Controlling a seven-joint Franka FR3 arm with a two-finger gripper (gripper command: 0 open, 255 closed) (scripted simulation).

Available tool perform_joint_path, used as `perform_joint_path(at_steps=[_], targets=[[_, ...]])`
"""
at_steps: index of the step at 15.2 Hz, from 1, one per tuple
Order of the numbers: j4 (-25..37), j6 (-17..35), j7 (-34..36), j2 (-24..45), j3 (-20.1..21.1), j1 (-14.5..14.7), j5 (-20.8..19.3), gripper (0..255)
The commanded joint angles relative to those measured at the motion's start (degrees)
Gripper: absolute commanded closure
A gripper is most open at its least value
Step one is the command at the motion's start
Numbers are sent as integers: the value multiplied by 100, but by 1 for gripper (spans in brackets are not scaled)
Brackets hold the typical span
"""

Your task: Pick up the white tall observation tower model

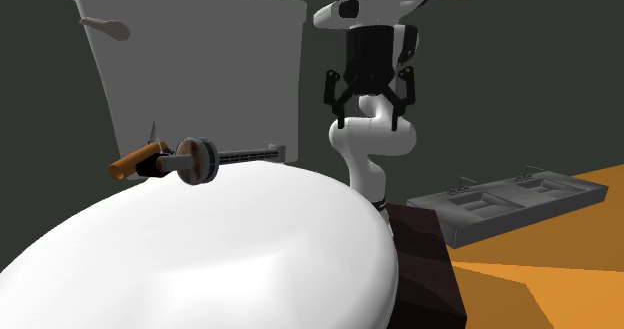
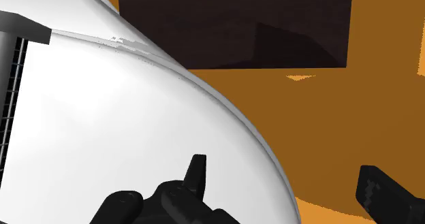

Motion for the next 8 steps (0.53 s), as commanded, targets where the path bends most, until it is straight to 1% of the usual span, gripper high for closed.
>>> perform_joint_path(at_steps=[1,8], targets=[[0,0,0,0,0,0,0,0],[-278,738,-753,-34,-868,-444,-509,0]])
